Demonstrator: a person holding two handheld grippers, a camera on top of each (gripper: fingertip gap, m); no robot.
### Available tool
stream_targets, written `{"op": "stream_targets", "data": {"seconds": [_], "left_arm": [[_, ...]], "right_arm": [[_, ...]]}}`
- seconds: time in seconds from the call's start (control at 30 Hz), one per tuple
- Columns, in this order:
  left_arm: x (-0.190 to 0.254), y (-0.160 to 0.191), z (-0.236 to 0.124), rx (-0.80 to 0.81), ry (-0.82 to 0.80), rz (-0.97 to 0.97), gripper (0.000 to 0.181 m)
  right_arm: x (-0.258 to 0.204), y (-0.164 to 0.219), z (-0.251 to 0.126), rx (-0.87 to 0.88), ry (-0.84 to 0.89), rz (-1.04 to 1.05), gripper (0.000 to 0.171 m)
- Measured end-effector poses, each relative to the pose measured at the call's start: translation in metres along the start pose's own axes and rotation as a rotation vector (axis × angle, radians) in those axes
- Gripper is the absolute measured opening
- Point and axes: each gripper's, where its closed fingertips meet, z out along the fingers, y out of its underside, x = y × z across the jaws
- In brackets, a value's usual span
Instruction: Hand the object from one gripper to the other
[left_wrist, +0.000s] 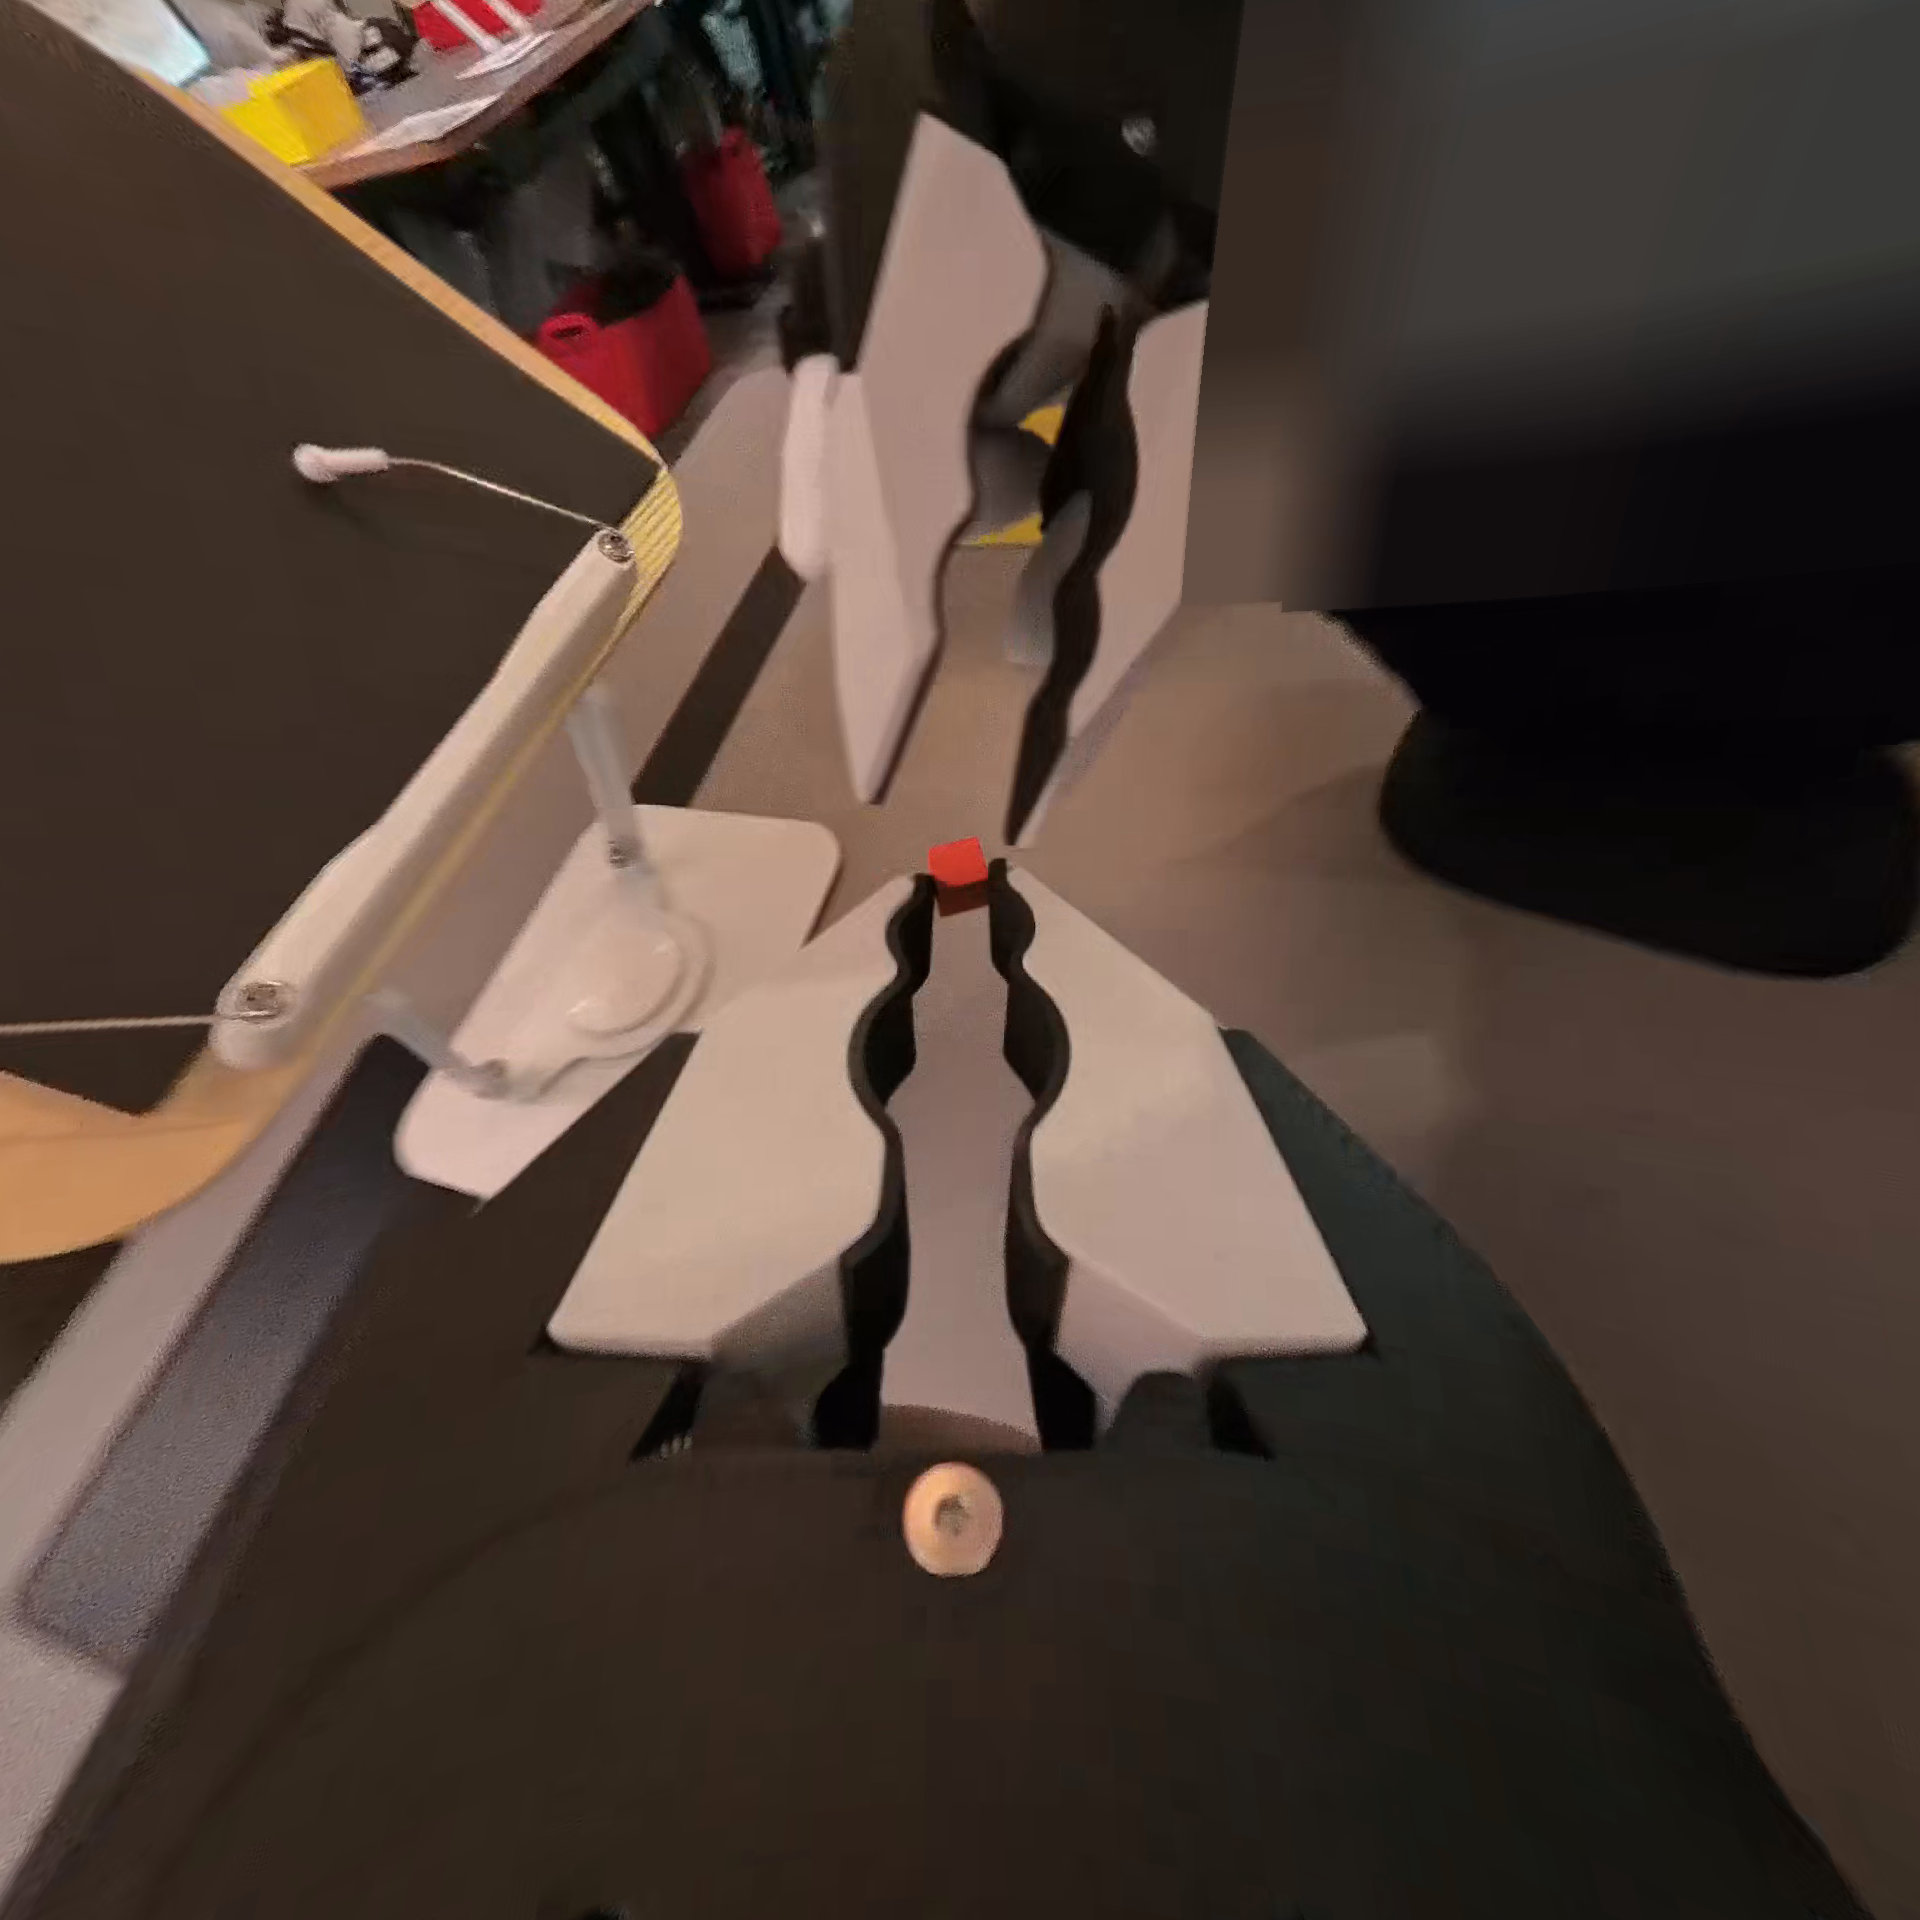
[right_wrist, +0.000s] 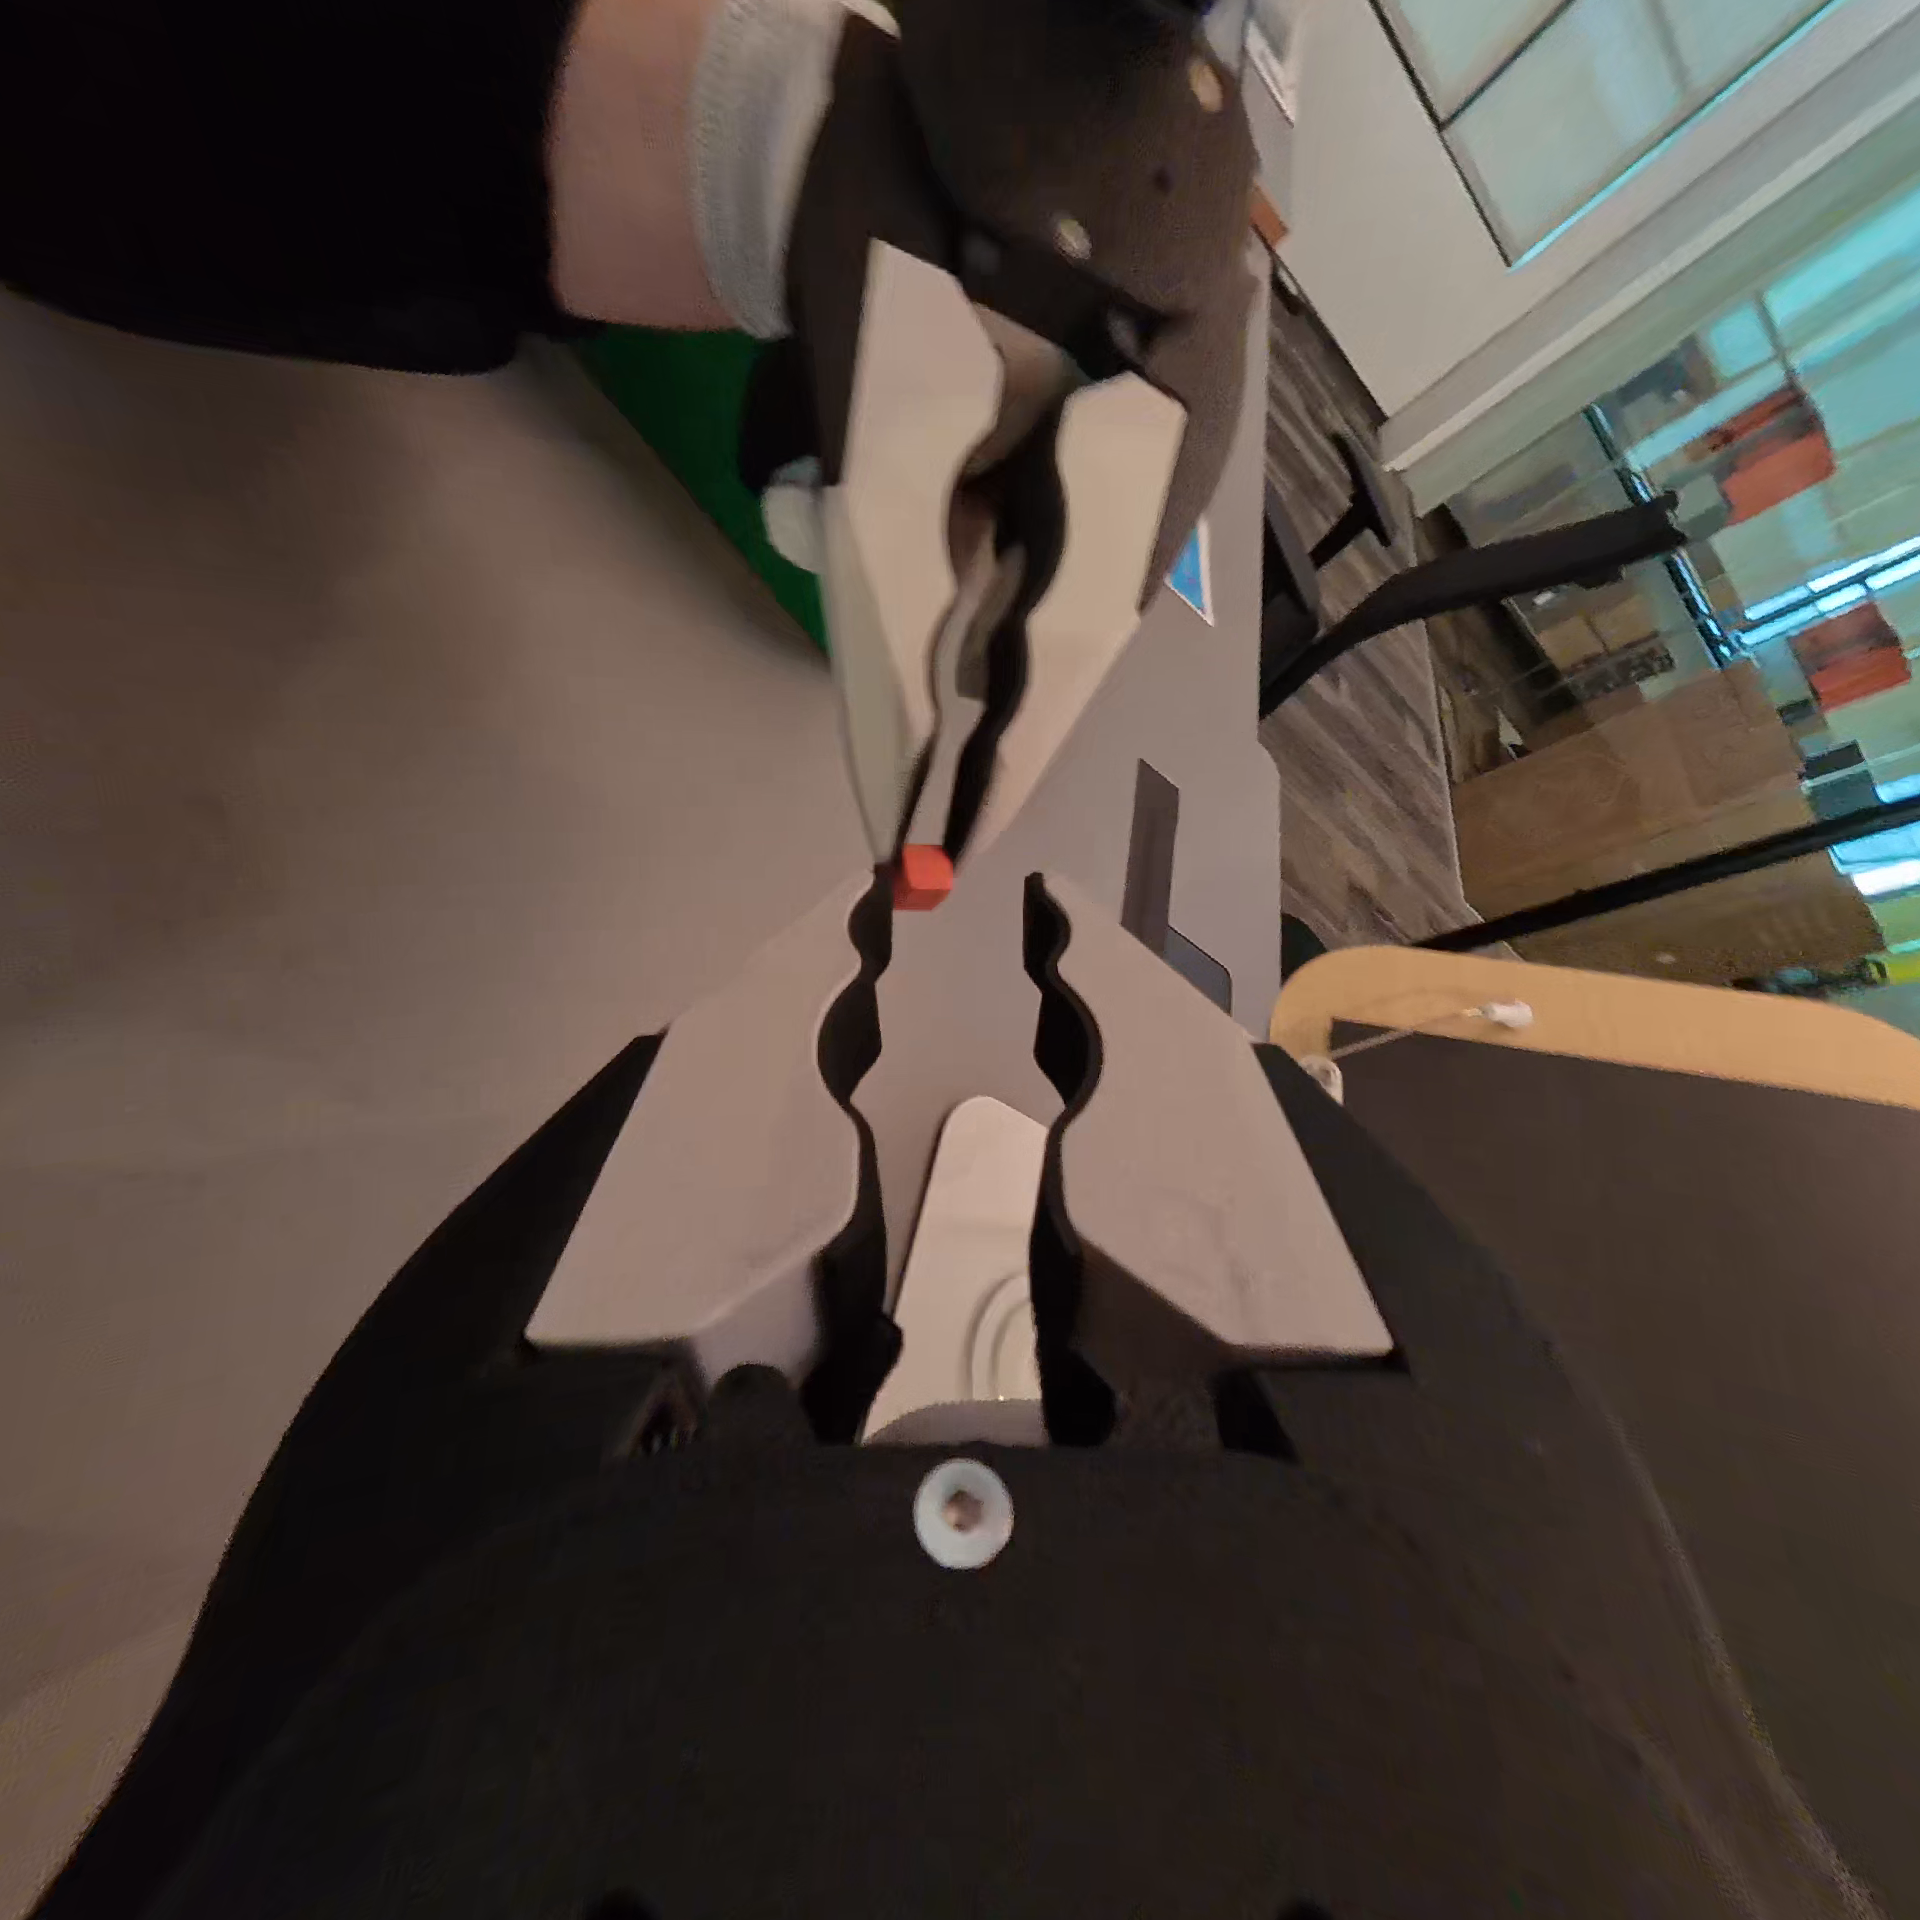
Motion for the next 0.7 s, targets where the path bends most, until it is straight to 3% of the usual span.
{"op": "stream_targets", "data": {"seconds": [0.37, 0.7], "left_arm": [[0.029, -0.016, -0.015, 0.274, 0.42, -0.246, 0.008], [0.024, -0.024, -0.015, 0.425, 0.527, -0.365, 0.008]], "right_arm": [[-0.021, -0.021, 0.001, 0.024, -0.085, -0.043, 0.019], [-0.014, -0.022, -0.006, 0.014, -0.031, -0.071, 0.018]]}}
